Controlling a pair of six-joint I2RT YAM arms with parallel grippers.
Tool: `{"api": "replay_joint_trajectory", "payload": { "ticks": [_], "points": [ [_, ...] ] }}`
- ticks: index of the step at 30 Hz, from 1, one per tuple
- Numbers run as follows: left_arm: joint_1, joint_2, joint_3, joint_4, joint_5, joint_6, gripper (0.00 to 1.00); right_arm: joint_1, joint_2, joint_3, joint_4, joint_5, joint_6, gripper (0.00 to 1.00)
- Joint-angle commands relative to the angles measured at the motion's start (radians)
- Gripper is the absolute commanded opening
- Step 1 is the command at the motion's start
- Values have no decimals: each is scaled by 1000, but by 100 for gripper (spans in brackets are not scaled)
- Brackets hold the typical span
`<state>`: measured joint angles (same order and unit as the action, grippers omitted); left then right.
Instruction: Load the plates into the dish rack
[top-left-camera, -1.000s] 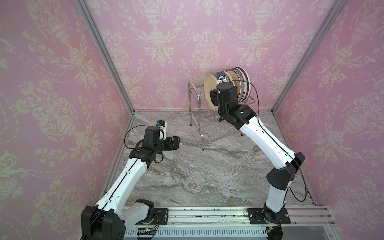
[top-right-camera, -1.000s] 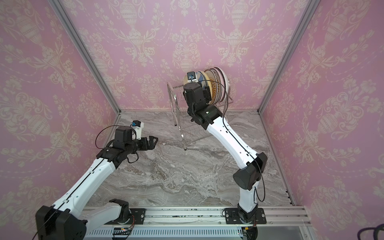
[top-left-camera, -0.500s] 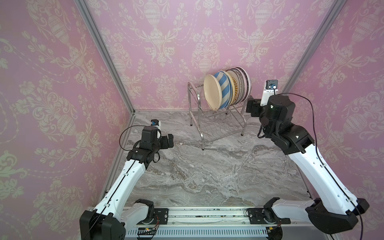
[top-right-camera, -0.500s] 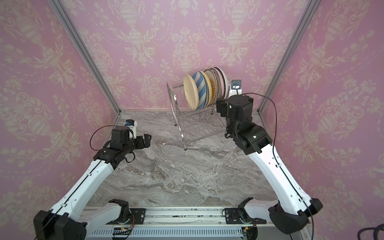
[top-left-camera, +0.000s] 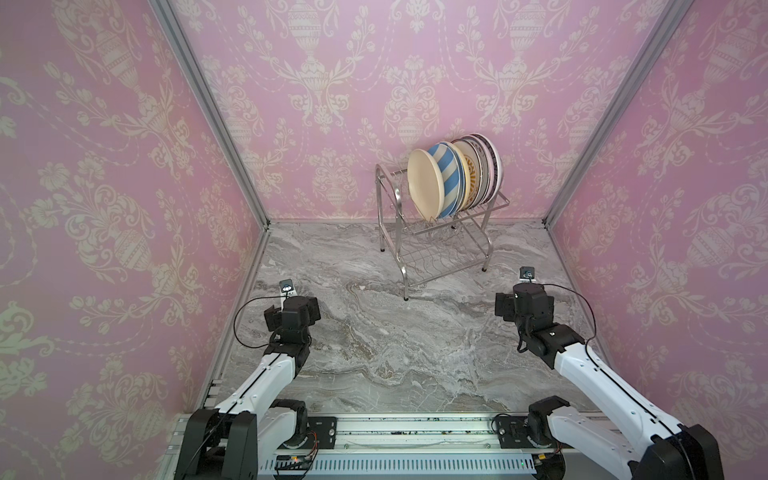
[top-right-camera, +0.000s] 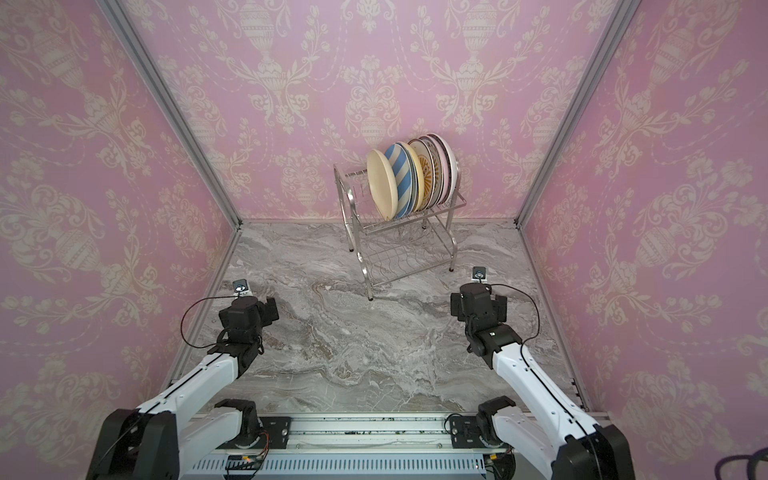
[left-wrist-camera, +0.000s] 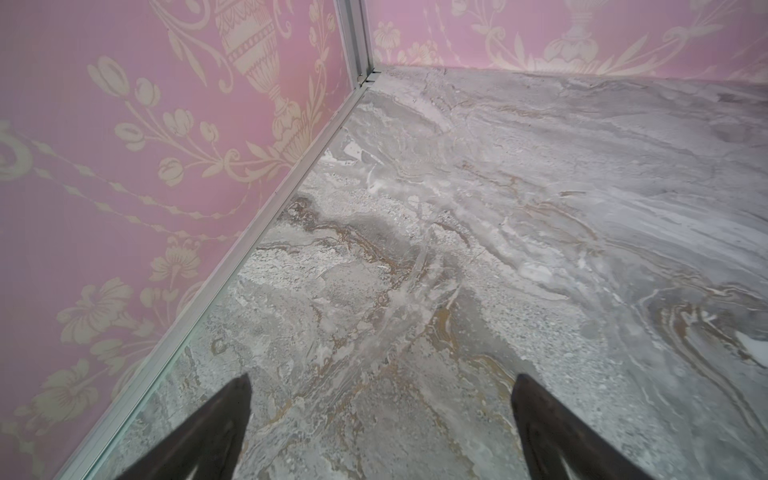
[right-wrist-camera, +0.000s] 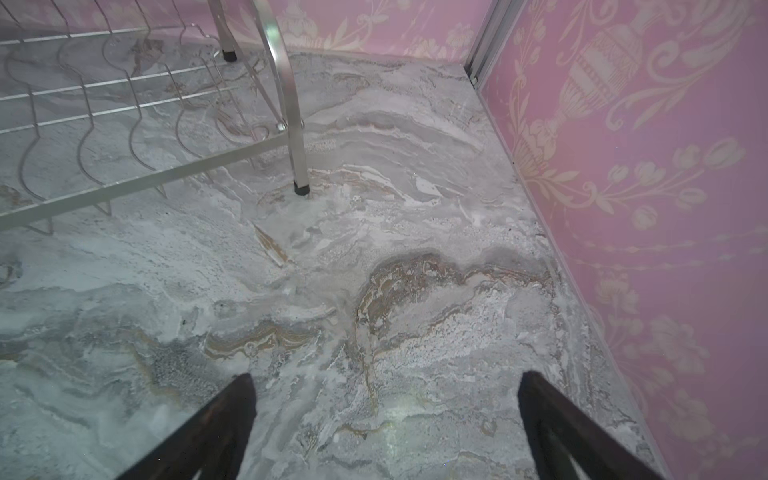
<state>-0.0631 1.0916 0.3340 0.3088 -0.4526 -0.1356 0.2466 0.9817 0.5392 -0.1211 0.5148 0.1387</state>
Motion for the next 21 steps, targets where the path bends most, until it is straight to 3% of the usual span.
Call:
{"api": "replay_joint_trajectory", "payload": {
  "ticks": [1,5,8,11,13,15,17,21],
  "points": [
    [9,84,-7,270,-10,80,99,-50,55,-47,367,-65,-23,100],
    [22,244,-50,499,15,82,99,-87,205,-83,543,-126,-39,100],
    [29,330,-42,611,54,84,99,-107,320,-141,776,-187,-101,100],
    [51,480,-6,707,140,88,99,-120,451,-199,1033,-201,-140,100],
    [51,567,7,776,214,124,99,-151,540,-238,1174,-275,-118,100],
    [52,531,1,717,193,95,99,-169,582,-231,1209,-282,-107,100],
    [52,551,8,744,182,105,99,-172,549,-192,1073,-296,-99,100],
    [52,553,-2,764,182,108,99,-173,565,-205,1122,-298,-101,100]
  ]
}}
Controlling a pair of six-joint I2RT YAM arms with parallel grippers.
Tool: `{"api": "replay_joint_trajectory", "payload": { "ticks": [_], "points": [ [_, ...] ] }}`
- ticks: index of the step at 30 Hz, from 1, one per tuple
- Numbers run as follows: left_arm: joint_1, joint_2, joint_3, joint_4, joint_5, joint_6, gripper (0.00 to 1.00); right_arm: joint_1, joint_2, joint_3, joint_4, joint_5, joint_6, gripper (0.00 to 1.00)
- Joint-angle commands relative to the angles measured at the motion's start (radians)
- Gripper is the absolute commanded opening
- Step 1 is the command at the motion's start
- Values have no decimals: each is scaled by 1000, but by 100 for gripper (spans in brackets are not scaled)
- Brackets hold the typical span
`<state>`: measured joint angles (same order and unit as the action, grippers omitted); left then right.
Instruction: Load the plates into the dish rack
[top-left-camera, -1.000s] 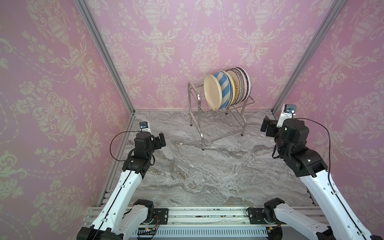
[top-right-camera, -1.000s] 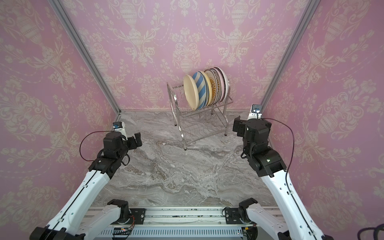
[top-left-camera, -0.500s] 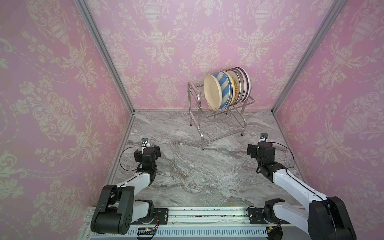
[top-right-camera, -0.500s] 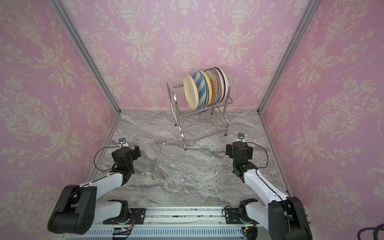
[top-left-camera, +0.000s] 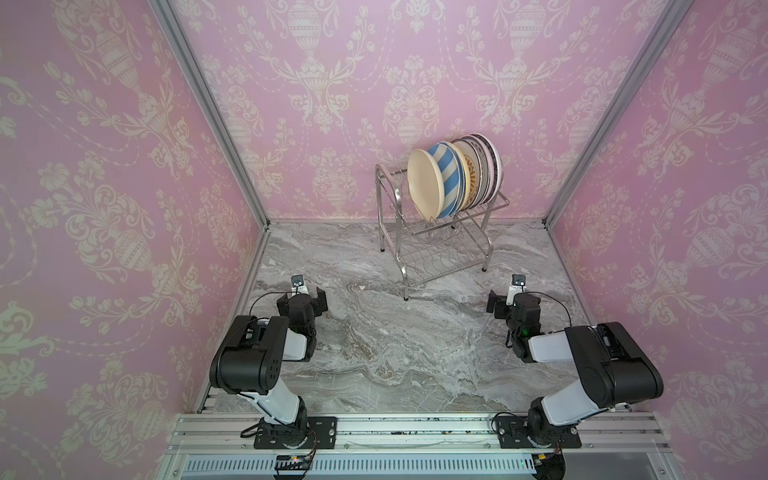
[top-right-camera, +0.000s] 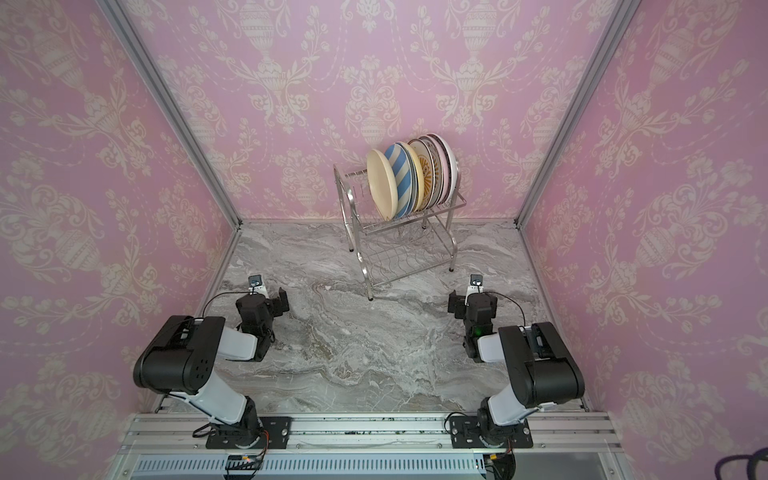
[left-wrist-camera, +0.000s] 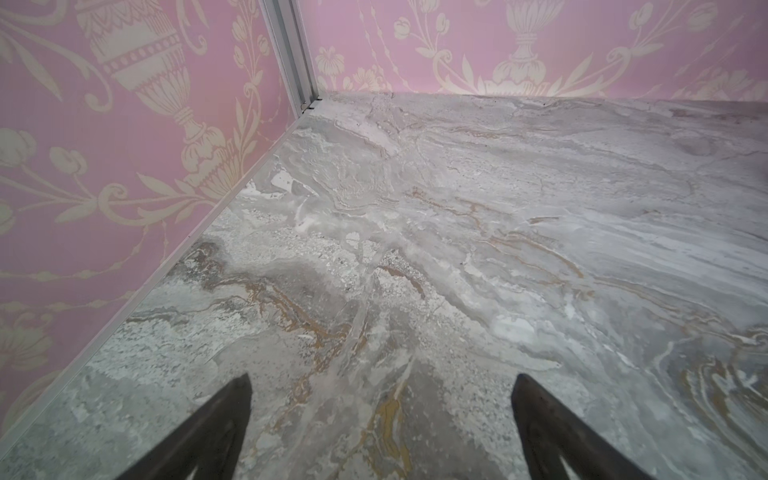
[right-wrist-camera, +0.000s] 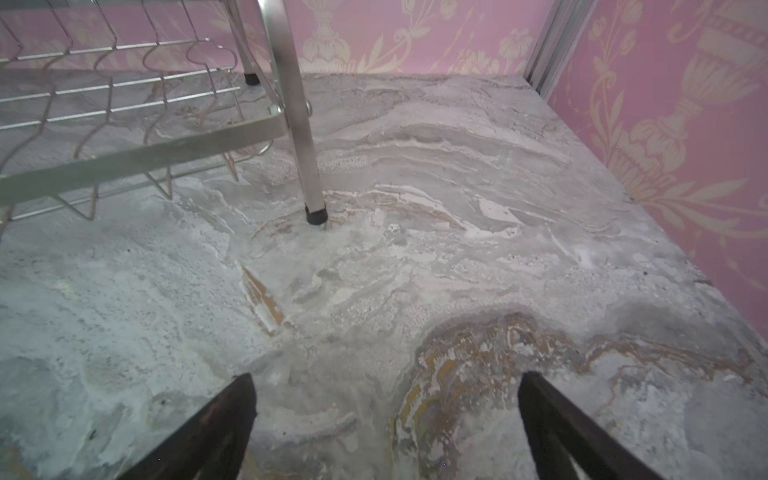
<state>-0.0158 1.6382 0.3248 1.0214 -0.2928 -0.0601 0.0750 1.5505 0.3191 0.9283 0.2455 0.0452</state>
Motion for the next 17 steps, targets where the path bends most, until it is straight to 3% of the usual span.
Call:
{"api": "replay_joint_trajectory", "payload": {
  "ticks": [1,17],
  "points": [
    [4,6,10,46,22,32,99,-2,-3,15,80,-30,-8,100],
    [4,5,15,34,18,31,99,-3,-3,17,77,-35,-9,100]
  ]
}}
